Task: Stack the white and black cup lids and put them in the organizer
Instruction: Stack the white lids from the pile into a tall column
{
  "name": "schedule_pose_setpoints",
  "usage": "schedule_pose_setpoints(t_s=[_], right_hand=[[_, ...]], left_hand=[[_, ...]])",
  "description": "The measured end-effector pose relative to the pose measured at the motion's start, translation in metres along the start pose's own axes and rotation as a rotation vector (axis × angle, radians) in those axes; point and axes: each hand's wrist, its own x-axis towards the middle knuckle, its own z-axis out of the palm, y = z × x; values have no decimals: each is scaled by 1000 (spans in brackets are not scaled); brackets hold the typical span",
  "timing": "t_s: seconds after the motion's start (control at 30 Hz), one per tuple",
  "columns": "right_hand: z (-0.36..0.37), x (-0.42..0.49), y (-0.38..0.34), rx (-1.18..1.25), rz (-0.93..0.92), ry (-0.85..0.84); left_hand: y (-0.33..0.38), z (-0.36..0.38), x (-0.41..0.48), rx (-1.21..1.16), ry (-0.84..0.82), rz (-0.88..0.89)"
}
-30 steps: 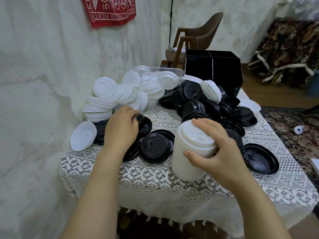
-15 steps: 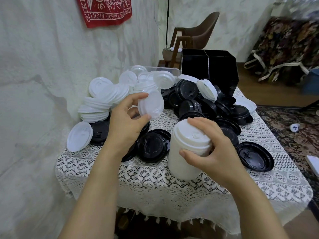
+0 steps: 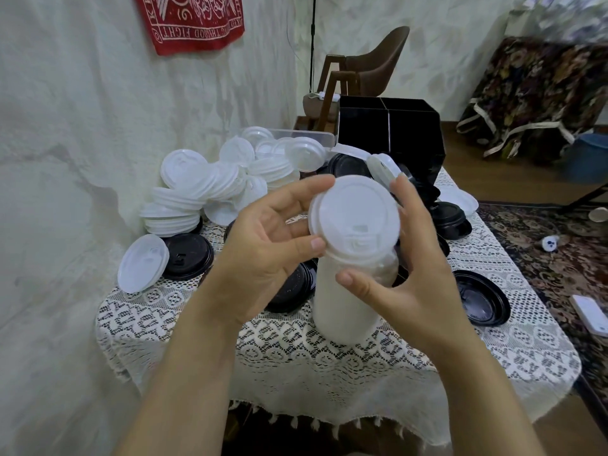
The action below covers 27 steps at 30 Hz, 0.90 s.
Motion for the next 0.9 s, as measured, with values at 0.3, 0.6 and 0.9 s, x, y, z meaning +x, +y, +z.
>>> schedule_pose_setpoints(t_s=[0.3, 0.6, 0.9], right_hand=[[-2, 0, 0, -12, 23, 76], [-1, -1, 11, 9, 146, -7], [-2, -2, 17, -11, 194, -31]], left_hand=[[-6, -2, 0, 384, -59, -32], [-13, -2, -1, 810, -94, -227], [-20, -1, 0, 929, -104, -279]])
